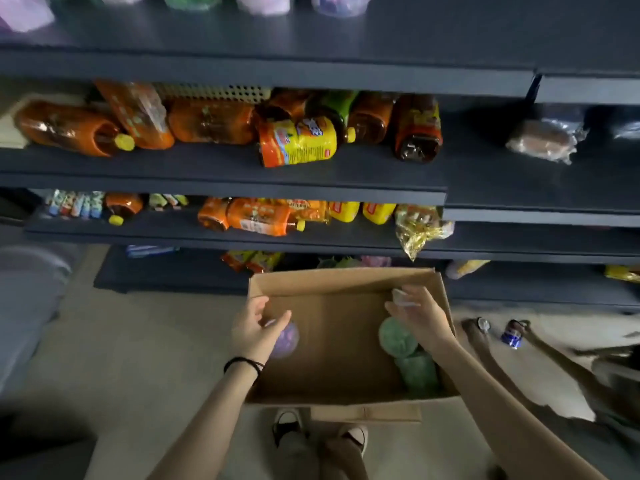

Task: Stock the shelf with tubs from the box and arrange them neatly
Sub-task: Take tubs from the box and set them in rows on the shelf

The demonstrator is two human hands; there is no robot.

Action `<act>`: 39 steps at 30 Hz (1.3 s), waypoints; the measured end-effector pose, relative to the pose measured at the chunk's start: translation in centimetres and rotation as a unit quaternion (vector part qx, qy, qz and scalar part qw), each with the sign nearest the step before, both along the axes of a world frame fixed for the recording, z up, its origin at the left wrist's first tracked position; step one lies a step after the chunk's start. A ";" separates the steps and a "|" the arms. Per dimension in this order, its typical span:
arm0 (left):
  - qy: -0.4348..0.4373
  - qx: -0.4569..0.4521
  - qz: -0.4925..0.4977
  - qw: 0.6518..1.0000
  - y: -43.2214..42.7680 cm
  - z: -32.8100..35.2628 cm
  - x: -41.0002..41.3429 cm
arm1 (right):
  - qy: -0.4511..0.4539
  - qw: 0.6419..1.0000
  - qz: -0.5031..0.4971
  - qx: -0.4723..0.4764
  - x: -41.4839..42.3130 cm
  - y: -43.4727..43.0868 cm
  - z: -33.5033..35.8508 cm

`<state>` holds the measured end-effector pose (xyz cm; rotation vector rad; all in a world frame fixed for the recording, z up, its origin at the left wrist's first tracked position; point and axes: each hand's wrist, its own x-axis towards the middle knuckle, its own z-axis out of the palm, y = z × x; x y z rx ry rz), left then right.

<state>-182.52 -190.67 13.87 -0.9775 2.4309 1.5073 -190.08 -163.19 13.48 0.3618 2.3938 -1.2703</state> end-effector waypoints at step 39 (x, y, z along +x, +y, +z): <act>-0.088 0.040 0.023 0.995 2.2 -31.3 -4.9 | -0.178 0.878 0.356 0.267 -5.0 -1.9 -29.5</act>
